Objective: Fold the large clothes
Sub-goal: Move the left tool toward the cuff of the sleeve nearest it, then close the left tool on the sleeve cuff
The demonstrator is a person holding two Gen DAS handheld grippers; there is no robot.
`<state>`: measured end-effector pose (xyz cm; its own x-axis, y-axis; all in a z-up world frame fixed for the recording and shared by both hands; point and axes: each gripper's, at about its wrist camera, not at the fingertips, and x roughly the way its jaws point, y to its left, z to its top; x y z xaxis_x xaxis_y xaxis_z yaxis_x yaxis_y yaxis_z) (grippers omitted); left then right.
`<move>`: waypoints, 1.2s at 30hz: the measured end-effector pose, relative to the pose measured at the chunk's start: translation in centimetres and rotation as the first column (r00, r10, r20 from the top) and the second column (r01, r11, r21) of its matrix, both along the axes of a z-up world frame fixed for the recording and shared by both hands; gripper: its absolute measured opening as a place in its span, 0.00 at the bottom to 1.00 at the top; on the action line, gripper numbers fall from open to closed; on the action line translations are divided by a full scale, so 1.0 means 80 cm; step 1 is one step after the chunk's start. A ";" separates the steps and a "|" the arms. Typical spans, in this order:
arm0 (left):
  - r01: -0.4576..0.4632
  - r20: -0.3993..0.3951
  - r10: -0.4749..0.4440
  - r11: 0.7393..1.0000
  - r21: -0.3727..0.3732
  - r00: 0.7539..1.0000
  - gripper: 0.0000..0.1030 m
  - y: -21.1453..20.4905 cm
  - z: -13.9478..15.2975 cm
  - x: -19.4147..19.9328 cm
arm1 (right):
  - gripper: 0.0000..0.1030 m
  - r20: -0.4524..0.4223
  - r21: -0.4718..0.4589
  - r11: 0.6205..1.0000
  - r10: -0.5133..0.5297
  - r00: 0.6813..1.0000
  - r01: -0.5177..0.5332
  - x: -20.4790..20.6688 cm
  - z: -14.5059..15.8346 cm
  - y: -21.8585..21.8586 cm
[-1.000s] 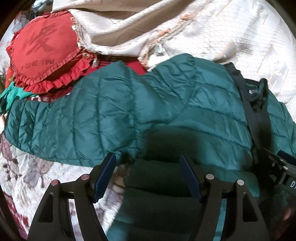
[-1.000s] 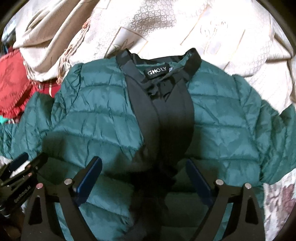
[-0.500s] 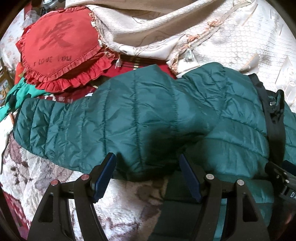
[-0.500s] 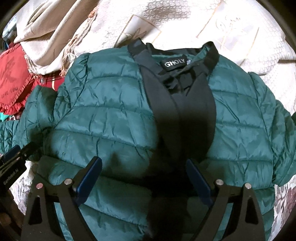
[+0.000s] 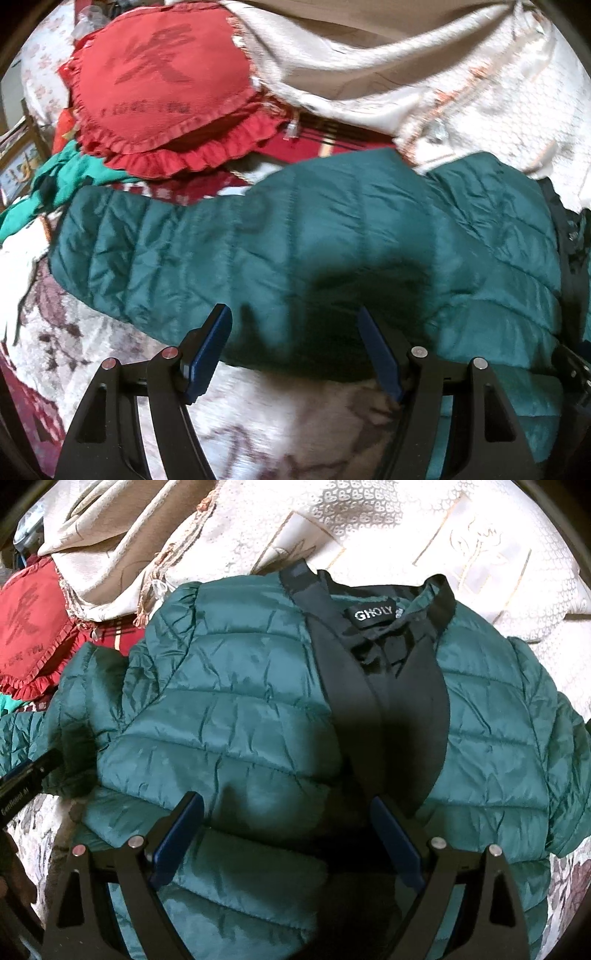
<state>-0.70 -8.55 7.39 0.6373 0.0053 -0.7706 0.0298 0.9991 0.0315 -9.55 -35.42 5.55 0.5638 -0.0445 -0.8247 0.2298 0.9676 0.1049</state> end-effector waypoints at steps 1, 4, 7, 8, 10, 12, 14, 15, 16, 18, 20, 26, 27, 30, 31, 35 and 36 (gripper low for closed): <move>-0.010 0.004 0.010 1.000 0.008 1.000 0.52 0.007 0.000 0.002 | 0.91 0.000 -0.003 1.000 0.004 1.000 -0.004 0.000 0.001 0.002; -0.049 0.010 0.049 0.998 0.030 0.999 0.52 0.032 0.001 0.008 | 0.91 -0.001 -0.017 1.000 0.022 1.000 -0.022 0.003 0.002 0.012; -0.107 0.017 0.106 0.994 0.036 0.994 0.52 0.064 0.002 0.017 | 0.91 -0.005 -0.018 0.999 0.036 0.999 -0.036 0.002 0.002 0.016; -0.122 0.021 0.121 0.992 0.040 0.992 0.52 0.072 0.003 0.019 | 0.91 -0.006 -0.013 0.999 0.040 0.999 -0.040 0.002 0.001 0.018; -0.157 0.032 0.156 0.986 0.057 0.987 0.52 0.091 0.005 0.025 | 0.91 -0.007 -0.008 0.999 0.046 0.999 -0.046 0.002 0.001 0.022; -0.187 0.038 0.184 0.980 0.072 0.982 0.52 0.107 0.007 0.032 | 0.91 -0.005 -0.010 0.998 0.054 0.999 -0.054 0.001 0.002 0.026; -0.219 0.045 0.216 0.972 0.085 0.975 0.52 0.123 0.010 0.038 | 0.91 -0.001 -0.009 0.998 0.063 0.998 -0.063 0.002 0.003 0.031; -0.237 0.052 0.233 0.967 0.091 0.971 0.52 0.132 0.012 0.040 | 0.91 0.000 0.001 0.998 0.065 0.998 -0.065 0.001 0.003 0.031; -0.257 0.062 0.252 0.962 0.098 0.966 0.52 0.143 0.014 0.043 | 0.91 0.000 0.016 0.998 0.063 0.998 -0.063 0.000 0.003 0.030; -0.294 0.078 0.287 0.950 0.108 0.955 0.52 0.161 0.017 0.047 | 0.91 0.000 0.038 0.998 0.057 0.998 -0.057 -0.001 0.003 0.028; -0.339 0.089 0.331 0.934 0.112 0.940 0.52 0.185 0.020 0.052 | 0.91 -0.002 0.037 0.998 0.055 0.999 -0.055 -0.003 0.002 0.028; -0.432 0.079 0.425 0.895 0.114 0.902 0.52 0.238 0.017 0.070 | 0.92 -0.012 0.046 0.998 0.045 0.999 -0.045 -0.005 -0.002 0.026; -0.445 0.071 0.439 0.888 0.115 0.896 0.52 0.245 0.015 0.073 | 0.92 -0.014 0.046 0.998 0.046 0.999 -0.045 -0.005 -0.002 0.026; -0.463 0.053 0.460 0.879 0.114 0.886 0.52 0.260 0.005 0.082 | 0.92 -0.019 0.045 0.998 0.054 0.998 -0.053 -0.004 -0.004 0.029; -0.461 0.047 0.459 0.879 0.119 0.887 0.52 0.261 0.003 0.083 | 0.91 -0.021 0.046 0.997 0.058 0.998 -0.057 -0.004 -0.004 0.031; -0.452 0.043 0.451 0.880 0.145 0.891 0.52 0.259 -0.007 0.089 | 0.91 -0.032 0.038 0.997 0.069 0.997 -0.067 -0.001 -0.006 0.036; -0.450 0.046 0.448 0.880 0.151 0.893 0.52 0.257 -0.007 0.090 | 0.91 -0.035 0.036 0.997 0.071 0.997 -0.070 -0.001 -0.006 0.037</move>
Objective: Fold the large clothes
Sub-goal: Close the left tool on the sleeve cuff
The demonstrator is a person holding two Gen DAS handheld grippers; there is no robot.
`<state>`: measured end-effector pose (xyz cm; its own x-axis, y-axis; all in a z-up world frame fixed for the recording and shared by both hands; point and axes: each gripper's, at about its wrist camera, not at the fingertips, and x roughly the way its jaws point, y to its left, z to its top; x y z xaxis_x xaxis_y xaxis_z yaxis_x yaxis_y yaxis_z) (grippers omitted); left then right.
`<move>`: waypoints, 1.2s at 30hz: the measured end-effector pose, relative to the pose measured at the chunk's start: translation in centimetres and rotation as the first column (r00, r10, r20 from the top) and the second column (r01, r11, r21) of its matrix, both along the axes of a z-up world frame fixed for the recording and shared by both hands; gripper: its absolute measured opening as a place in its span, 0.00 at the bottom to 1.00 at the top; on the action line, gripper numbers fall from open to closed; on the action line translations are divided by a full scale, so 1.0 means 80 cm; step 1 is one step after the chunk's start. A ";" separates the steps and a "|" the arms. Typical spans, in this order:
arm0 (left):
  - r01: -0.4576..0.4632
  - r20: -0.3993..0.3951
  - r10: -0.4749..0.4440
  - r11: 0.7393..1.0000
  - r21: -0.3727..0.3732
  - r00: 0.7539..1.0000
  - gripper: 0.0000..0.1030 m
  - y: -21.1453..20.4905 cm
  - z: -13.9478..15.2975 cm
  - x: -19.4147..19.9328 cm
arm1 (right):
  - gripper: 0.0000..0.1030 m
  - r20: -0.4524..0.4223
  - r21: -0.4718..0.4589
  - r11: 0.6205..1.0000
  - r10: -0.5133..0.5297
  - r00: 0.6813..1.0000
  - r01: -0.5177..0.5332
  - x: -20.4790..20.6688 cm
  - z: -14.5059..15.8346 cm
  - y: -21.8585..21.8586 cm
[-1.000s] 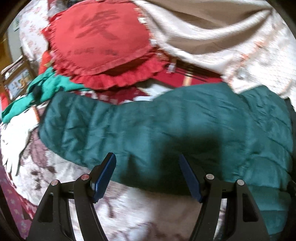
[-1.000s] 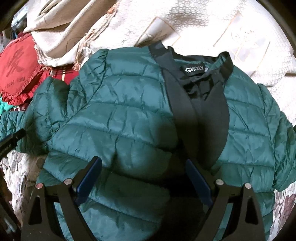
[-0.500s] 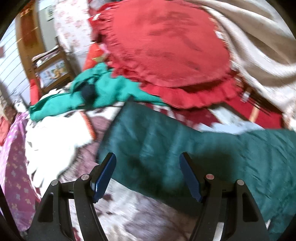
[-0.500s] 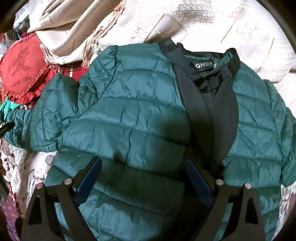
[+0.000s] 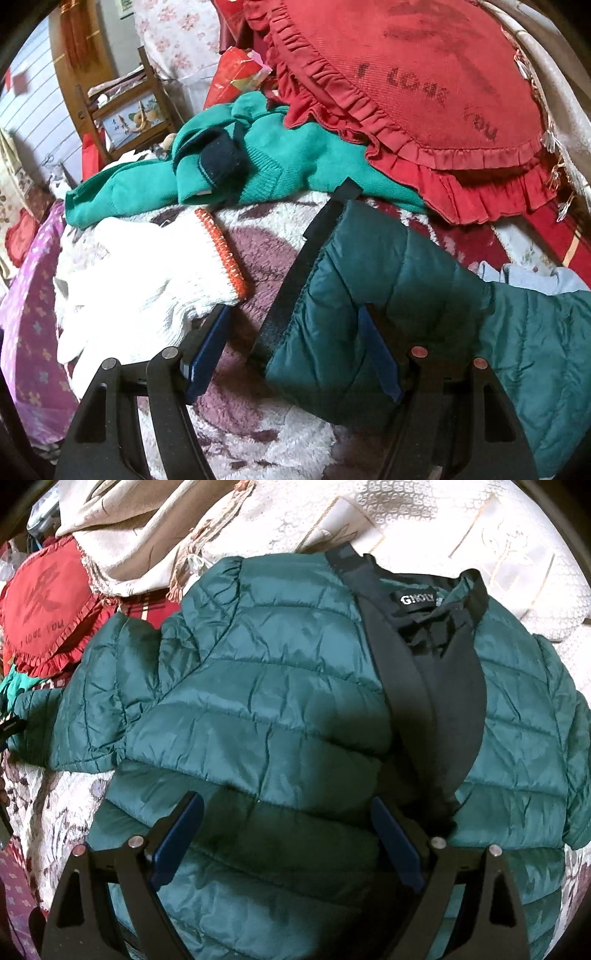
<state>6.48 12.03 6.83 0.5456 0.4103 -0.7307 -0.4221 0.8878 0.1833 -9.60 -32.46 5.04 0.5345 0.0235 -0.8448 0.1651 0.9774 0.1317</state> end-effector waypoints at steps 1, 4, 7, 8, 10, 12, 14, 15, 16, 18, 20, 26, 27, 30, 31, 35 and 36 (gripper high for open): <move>0.001 -0.001 -0.001 1.000 0.002 1.000 0.52 -0.001 0.000 0.001 | 0.91 -0.004 -0.003 1.000 0.003 1.000 -0.003 0.000 -0.001 0.001; 0.005 -0.003 -0.005 1.000 0.012 1.000 0.52 -0.005 -0.002 0.002 | 0.91 -0.012 -0.004 1.000 0.007 1.000 -0.007 0.002 -0.003 0.004; 0.013 -0.001 -0.013 1.000 0.011 1.000 0.52 -0.008 -0.003 0.002 | 0.92 -0.015 -0.005 1.000 0.009 1.000 -0.009 0.003 -0.004 0.005; 0.018 -0.001 -0.018 1.000 0.010 1.000 0.52 -0.010 -0.003 0.001 | 0.91 -0.016 -0.004 1.000 0.009 1.000 -0.010 0.003 -0.004 0.005; 0.036 0.000 -0.036 0.999 0.012 0.999 0.42 -0.013 -0.003 0.000 | 0.91 -0.019 -0.003 1.000 0.011 1.000 -0.011 0.004 -0.005 0.006; 0.048 -0.003 -0.048 0.998 0.033 0.999 0.32 -0.022 -0.002 -0.001 | 0.92 -0.019 -0.006 1.000 0.013 1.000 -0.013 0.004 -0.004 0.007; 0.064 0.002 -0.065 0.997 0.041 0.998 0.17 -0.028 -0.001 -0.003 | 0.91 -0.019 -0.006 1.000 0.015 1.000 -0.015 0.001 -0.003 0.007; 0.078 0.003 -0.078 0.996 0.031 0.997 0.10 -0.033 -0.001 -0.004 | 0.91 -0.019 -0.005 1.000 0.016 1.000 -0.016 0.000 -0.003 0.007; 0.084 0.004 -0.084 0.996 0.028 0.996 0.08 -0.037 -0.001 -0.005 | 0.91 -0.016 -0.001 1.000 0.016 1.000 -0.016 -0.002 -0.002 0.006; 0.102 0.010 -0.102 0.995 0.019 0.995 0.01 -0.044 0.002 -0.009 | 0.92 -0.006 0.008 1.000 0.013 1.000 -0.012 -0.006 0.001 0.005; 0.119 0.021 -0.119 0.993 0.002 0.993 0.00 -0.053 0.007 -0.015 | 0.91 -0.002 0.014 1.000 0.010 1.000 -0.010 -0.010 0.003 0.003; 0.183 0.076 -0.178 0.981 -0.066 0.981 0.00 -0.078 0.033 -0.037 | 0.91 -0.013 -0.002 1.000 0.003 1.000 -0.003 -0.018 0.002 -0.003; 0.199 0.084 -0.193 0.977 -0.073 0.978 0.00 -0.084 0.037 -0.042 | 0.91 -0.014 0.000 1.000 0.003 1.000 -0.003 -0.022 0.001 -0.004; 0.240 0.105 -0.230 0.966 -0.097 0.968 0.00 -0.101 0.049 -0.055 | 0.91 -0.016 -0.008 1.000 0.004 1.000 -0.004 -0.027 0.002 -0.006; 0.251 0.109 -0.239 0.962 -0.107 0.965 0.00 -0.106 0.052 -0.058 | 0.91 -0.016 -0.010 1.000 0.004 1.000 -0.004 -0.029 0.002 -0.006; 0.314 0.134 -0.297 0.940 -0.132 0.945 0.00 -0.135 0.066 -0.078 | 0.91 -0.011 -0.013 1.000 -0.001 1.000 0.000 -0.040 0.007 -0.010; 0.331 0.142 -0.312 0.933 -0.139 0.940 0.00 -0.144 0.069 -0.083 | 0.91 -0.006 -0.012 1.000 -0.003 1.000 0.002 -0.044 0.009 -0.012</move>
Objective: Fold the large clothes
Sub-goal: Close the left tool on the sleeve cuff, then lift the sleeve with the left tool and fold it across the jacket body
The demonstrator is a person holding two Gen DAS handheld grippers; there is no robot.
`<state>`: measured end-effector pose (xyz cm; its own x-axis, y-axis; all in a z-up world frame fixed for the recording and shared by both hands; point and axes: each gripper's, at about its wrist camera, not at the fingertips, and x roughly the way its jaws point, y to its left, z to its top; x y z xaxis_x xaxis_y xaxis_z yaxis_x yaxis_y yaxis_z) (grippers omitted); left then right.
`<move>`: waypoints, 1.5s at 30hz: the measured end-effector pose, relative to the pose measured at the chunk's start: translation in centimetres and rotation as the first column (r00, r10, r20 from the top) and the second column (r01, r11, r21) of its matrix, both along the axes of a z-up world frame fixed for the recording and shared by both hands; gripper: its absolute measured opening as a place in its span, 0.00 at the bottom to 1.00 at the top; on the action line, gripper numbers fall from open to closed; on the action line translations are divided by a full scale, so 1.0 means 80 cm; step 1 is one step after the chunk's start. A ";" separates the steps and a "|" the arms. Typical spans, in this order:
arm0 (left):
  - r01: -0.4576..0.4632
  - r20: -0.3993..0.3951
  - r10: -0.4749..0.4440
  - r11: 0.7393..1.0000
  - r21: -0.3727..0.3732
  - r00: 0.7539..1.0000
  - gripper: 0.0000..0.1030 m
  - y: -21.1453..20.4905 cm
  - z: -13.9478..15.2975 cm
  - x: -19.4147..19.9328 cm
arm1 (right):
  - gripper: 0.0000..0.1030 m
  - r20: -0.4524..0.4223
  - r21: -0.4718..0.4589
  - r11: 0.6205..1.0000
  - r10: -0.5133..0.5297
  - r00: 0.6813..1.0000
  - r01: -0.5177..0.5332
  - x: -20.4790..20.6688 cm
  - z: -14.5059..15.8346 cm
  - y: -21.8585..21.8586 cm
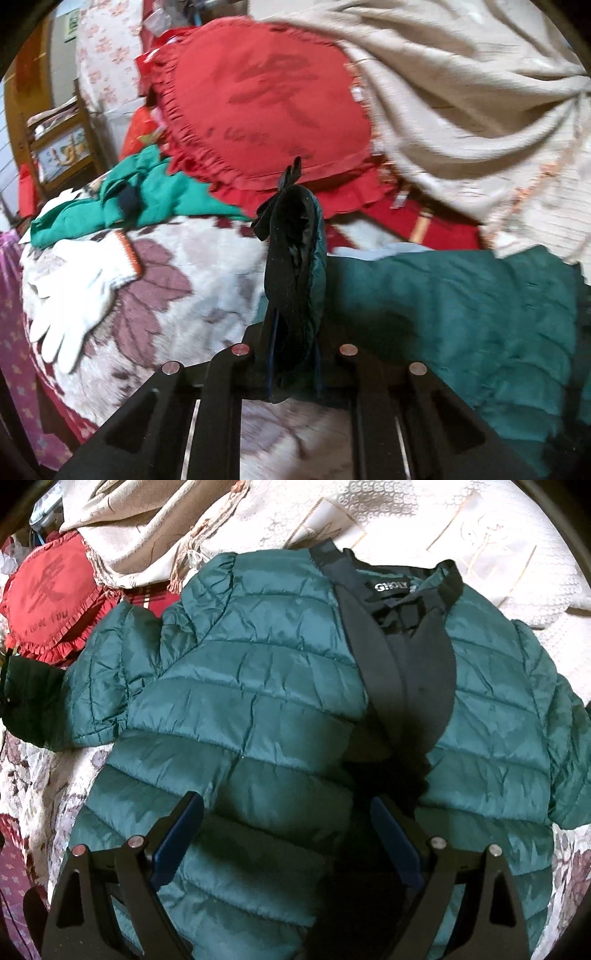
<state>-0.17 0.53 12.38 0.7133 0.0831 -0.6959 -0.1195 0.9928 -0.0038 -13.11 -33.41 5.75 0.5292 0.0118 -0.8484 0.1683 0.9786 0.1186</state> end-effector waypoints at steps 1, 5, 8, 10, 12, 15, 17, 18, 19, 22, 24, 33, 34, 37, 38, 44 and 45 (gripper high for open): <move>0.016 0.004 -0.016 1.000 -0.009 1.000 0.00 -0.008 0.003 -0.005 | 0.91 0.003 0.000 1.000 -0.001 1.000 0.001 -0.002 0.002 -0.001; 0.076 0.015 -0.076 0.997 -0.029 0.997 0.00 -0.041 0.014 -0.023 | 0.91 0.020 -0.002 1.000 -0.006 1.000 0.006 -0.015 0.007 -0.005; 0.112 0.021 -0.111 0.993 -0.034 0.994 0.00 -0.061 0.021 -0.033 | 0.91 0.017 -0.003 1.000 -0.005 1.000 0.005 -0.025 0.007 -0.008; 0.134 0.027 -0.133 0.990 -0.043 0.991 0.00 -0.076 0.026 -0.040 | 0.91 0.014 -0.002 1.000 -0.008 1.000 0.008 -0.030 0.006 -0.010; 0.155 0.034 -0.154 0.986 -0.052 0.988 0.00 -0.091 0.032 -0.045 | 0.91 0.012 0.003 1.000 -0.013 1.000 0.013 -0.035 0.005 -0.015; 0.185 0.041 -0.183 0.981 -0.061 0.982 0.00 -0.110 0.038 -0.048 | 0.91 0.015 0.011 1.000 -0.029 0.999 0.029 -0.043 0.007 -0.023; 0.208 0.046 -0.206 0.976 -0.064 0.978 0.00 -0.125 0.042 -0.051 | 0.91 0.020 0.016 0.999 -0.038 0.999 0.038 -0.047 0.010 -0.029; 0.223 0.048 -0.221 0.973 -0.066 0.974 0.00 -0.135 0.044 -0.053 | 0.91 0.023 0.017 0.999 -0.042 0.999 0.042 -0.049 0.011 -0.032; 0.234 0.049 -0.231 0.970 -0.068 0.972 0.00 -0.144 0.045 -0.056 | 0.91 0.026 0.017 0.999 -0.048 0.999 0.047 -0.052 0.013 -0.036; 0.272 0.052 -0.269 0.960 -0.072 0.962 0.00 -0.167 0.050 -0.064 | 0.91 0.033 0.020 0.998 -0.064 0.997 0.063 -0.060 0.017 -0.047; 0.302 0.054 -0.299 0.950 -0.079 0.953 0.00 -0.185 0.052 -0.068 | 0.91 0.034 0.019 0.997 -0.075 0.997 0.075 -0.067 0.018 -0.055; 0.407 0.053 -0.404 0.910 -0.076 0.913 0.00 -0.260 0.056 -0.091 | 0.92 0.027 0.033 0.989 -0.144 0.989 0.143 -0.096 0.015 -0.099; 0.417 0.052 -0.414 0.906 -0.074 0.909 0.00 -0.267 0.056 -0.094 | 0.91 0.027 0.035 0.988 -0.151 0.988 0.150 -0.099 0.015 -0.103; 0.453 0.048 -0.450 0.889 -0.068 0.892 0.00 -0.293 0.056 -0.100 | 0.91 0.028 0.040 0.984 -0.173 0.984 0.172 -0.108 0.014 -0.116; 0.462 0.047 -0.460 0.884 -0.067 0.887 0.00 -0.300 0.056 -0.102 | 0.91 0.027 0.040 0.983 -0.180 0.983 0.179 -0.111 0.013 -0.120; 0.521 0.047 -0.519 0.851 -0.067 0.853 0.00 -0.345 0.059 -0.114 | 0.91 0.025 0.052 0.978 -0.205 0.978 0.204 -0.122 0.010 -0.139; 0.533 0.046 -0.531 0.843 -0.065 0.846 0.00 -0.354 0.058 -0.117 | 0.91 0.025 0.054 0.977 -0.208 0.978 0.206 -0.123 0.009 -0.141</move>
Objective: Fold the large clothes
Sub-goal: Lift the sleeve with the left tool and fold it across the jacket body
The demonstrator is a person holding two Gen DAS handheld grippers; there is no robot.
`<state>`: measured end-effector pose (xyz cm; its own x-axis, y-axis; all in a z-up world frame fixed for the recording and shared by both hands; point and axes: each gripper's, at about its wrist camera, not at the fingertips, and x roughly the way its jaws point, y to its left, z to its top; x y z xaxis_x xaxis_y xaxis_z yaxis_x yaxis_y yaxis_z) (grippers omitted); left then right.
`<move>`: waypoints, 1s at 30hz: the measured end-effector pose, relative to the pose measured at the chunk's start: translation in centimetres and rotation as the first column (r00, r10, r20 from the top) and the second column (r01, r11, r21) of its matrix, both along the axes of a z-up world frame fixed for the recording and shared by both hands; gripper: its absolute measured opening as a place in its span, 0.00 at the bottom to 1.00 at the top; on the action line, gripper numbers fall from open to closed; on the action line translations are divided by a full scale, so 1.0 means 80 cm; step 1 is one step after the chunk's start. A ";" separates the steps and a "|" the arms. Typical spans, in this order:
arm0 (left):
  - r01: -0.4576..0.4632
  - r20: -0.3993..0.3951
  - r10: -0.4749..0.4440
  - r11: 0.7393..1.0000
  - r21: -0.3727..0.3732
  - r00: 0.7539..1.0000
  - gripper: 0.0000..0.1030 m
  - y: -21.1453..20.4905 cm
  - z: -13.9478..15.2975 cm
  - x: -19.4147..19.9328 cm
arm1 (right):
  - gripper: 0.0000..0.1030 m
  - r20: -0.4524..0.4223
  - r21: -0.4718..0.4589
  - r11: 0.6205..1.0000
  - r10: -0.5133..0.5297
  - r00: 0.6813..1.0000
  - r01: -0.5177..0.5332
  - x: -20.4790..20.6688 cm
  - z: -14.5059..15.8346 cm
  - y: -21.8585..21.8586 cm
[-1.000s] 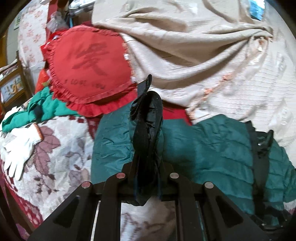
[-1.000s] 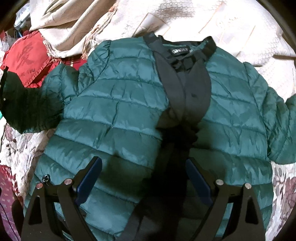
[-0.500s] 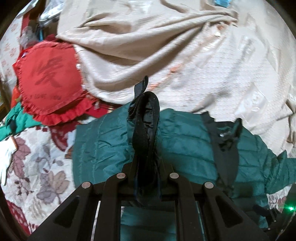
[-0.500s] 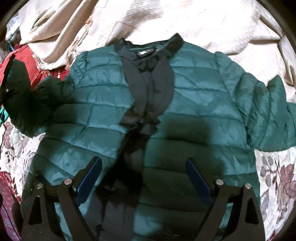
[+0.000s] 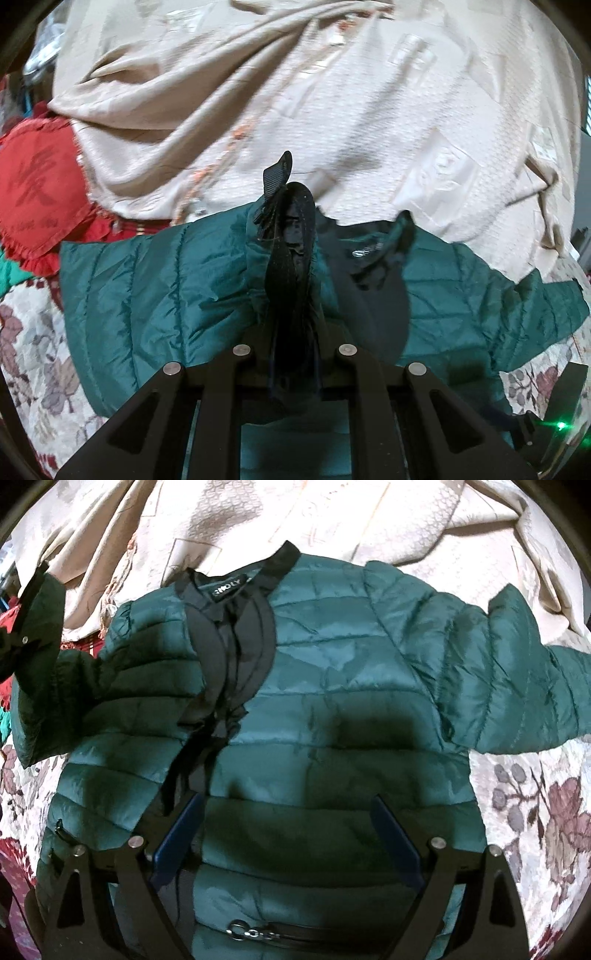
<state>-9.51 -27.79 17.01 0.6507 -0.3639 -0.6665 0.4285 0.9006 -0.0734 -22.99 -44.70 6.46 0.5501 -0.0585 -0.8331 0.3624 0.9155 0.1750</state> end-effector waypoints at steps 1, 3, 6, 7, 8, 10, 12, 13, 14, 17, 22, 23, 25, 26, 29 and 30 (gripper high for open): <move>0.009 -0.001 -0.009 1.000 0.002 1.000 0.00 -0.006 -0.001 -0.003 | 0.91 -0.001 0.001 1.000 -0.002 1.000 0.002 -0.001 -0.001 -0.001; 0.030 -0.009 -0.030 1.000 0.005 1.000 0.00 -0.019 -0.005 -0.006 | 0.91 -0.003 0.005 1.000 -0.008 1.000 0.008 -0.004 -0.003 -0.006; 0.063 -0.030 -0.063 0.998 0.005 0.998 0.00 -0.035 -0.013 -0.009 | 0.91 -0.005 0.011 1.000 -0.017 1.000 0.017 -0.008 -0.007 -0.012; 0.073 -0.037 -0.073 0.997 0.007 0.997 0.00 -0.041 -0.017 -0.010 | 0.91 -0.006 0.012 1.000 -0.020 1.000 0.021 -0.010 -0.008 -0.014; 0.082 -0.041 -0.081 0.997 0.010 0.996 0.00 -0.046 -0.020 -0.011 | 0.91 -0.007 0.014 1.000 -0.024 1.000 0.024 -0.012 -0.009 -0.017; 0.100 -0.050 -0.099 0.995 0.013 0.994 0.00 -0.056 -0.027 -0.013 | 0.91 -0.007 0.016 0.999 -0.030 1.000 0.031 -0.017 -0.010 -0.021; 0.118 -0.064 -0.117 0.993 0.014 0.991 0.00 -0.065 -0.036 -0.014 | 0.91 -0.008 0.014 0.999 -0.038 0.999 0.038 -0.021 -0.010 -0.024; 0.124 -0.070 -0.123 0.992 0.013 0.990 0.00 -0.068 -0.039 -0.015 | 0.91 -0.010 0.013 0.999 -0.044 0.999 0.044 -0.022 -0.011 -0.027; 0.134 -0.078 -0.132 0.991 0.013 0.988 0.00 -0.072 -0.044 -0.015 | 0.91 -0.010 0.015 0.999 -0.049 0.999 0.049 -0.023 -0.012 -0.030; 0.147 -0.097 -0.145 0.989 0.015 0.985 0.00 -0.080 -0.057 -0.012 | 0.91 -0.010 0.020 0.998 -0.063 0.998 0.063 -0.027 -0.014 -0.037; 0.134 -0.137 -0.130 0.991 0.020 0.982 0.00 -0.077 -0.086 -0.001 | 0.91 -0.015 0.015 0.998 -0.068 0.998 0.068 -0.028 -0.017 -0.039; 0.135 -0.144 -0.131 0.991 0.017 0.981 0.00 -0.076 -0.091 0.002 | 0.91 -0.018 0.012 0.998 -0.067 0.998 0.067 -0.028 -0.018 -0.038; 0.141 -0.156 -0.139 0.990 0.005 0.978 0.00 -0.073 -0.099 0.006 | 0.91 -0.020 0.010 0.998 -0.067 0.998 0.067 -0.028 -0.018 -0.037; 0.144 -0.163 -0.142 0.990 -0.002 0.976 0.00 -0.071 -0.102 0.007 | 0.91 -0.022 0.010 0.998 -0.068 0.997 0.069 -0.029 -0.018 -0.036; 0.154 -0.182 -0.154 0.988 -0.013 0.971 0.17 -0.068 -0.109 0.010 | 0.91 -0.029 0.013 0.997 -0.073 0.997 0.074 -0.031 -0.018 -0.036; 0.158 -0.186 -0.160 0.987 -0.022 0.970 0.19 -0.067 -0.109 0.009 | 0.91 -0.032 0.013 0.997 -0.074 0.997 0.074 -0.031 -0.018 -0.035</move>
